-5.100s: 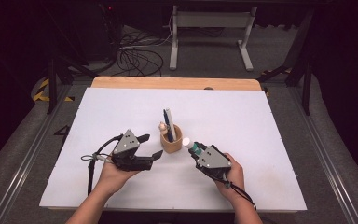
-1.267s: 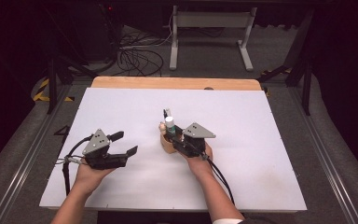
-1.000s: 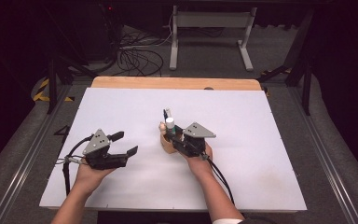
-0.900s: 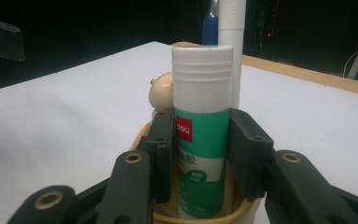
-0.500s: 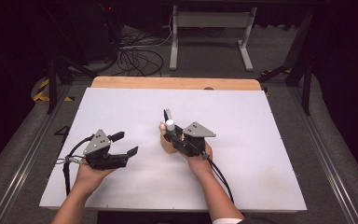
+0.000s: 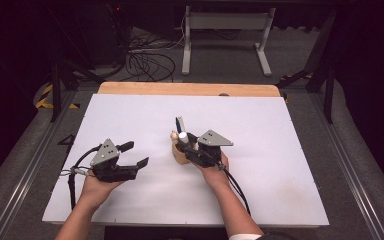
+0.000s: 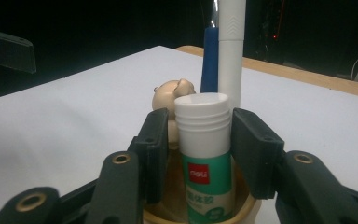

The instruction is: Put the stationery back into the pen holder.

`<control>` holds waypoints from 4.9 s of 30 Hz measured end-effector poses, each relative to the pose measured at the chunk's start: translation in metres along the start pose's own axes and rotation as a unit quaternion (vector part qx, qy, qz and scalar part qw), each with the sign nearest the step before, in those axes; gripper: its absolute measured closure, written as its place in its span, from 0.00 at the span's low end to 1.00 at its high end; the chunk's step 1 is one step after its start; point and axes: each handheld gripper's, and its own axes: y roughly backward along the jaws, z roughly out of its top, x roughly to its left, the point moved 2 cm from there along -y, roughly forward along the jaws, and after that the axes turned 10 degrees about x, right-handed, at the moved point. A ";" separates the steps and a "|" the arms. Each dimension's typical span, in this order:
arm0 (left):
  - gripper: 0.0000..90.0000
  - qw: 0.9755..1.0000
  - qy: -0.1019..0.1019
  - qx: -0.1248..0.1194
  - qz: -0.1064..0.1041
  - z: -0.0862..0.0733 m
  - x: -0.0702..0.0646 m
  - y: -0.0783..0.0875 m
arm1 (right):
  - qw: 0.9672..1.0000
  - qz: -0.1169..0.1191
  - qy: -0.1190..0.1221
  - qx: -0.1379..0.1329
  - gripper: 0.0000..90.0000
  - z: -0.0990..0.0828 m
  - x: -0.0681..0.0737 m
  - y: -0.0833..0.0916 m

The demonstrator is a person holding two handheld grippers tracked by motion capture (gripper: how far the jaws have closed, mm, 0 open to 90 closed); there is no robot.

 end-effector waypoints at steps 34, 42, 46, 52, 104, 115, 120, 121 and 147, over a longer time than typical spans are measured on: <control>0.25 1.000 0.012 -0.010 0.001 0.000 0.002 0.001 | 0.998 0.023 -0.036 -0.040 0.17 0.006 -0.011 0.021; 0.23 1.000 0.017 -0.008 0.007 0.000 0.003 0.002 | 0.998 0.023 -0.033 -0.041 0.13 0.004 -0.013 0.026; 0.22 1.000 0.016 -0.007 0.012 0.000 0.004 0.002 | 0.999 0.024 -0.029 -0.039 0.12 0.003 -0.013 0.029; 0.19 1.000 0.021 -0.009 0.017 0.000 0.005 0.003 | 0.999 0.023 -0.028 -0.040 0.09 0.002 -0.016 0.036; 0.18 1.000 0.018 -0.019 0.014 0.001 0.005 0.007 | 0.998 -0.001 -0.031 -0.053 0.01 -0.015 -0.053 0.098; 0.17 0.999 0.020 -0.020 0.017 0.001 0.006 0.008 | 0.998 -0.008 -0.037 -0.054 0.01 -0.020 -0.060 0.112; 0.17 0.999 0.020 -0.021 0.017 0.001 0.006 0.009 | 0.998 -0.012 -0.038 -0.054 0.01 -0.023 -0.062 0.118; 0.17 0.999 0.021 -0.021 0.017 0.001 0.006 0.009 | 0.998 -0.013 -0.038 -0.053 0.01 -0.024 -0.063 0.119; 0.17 0.999 0.023 -0.024 0.020 -0.001 0.007 0.011 | 0.997 -0.035 -0.047 -0.051 0.01 -0.039 -0.074 0.144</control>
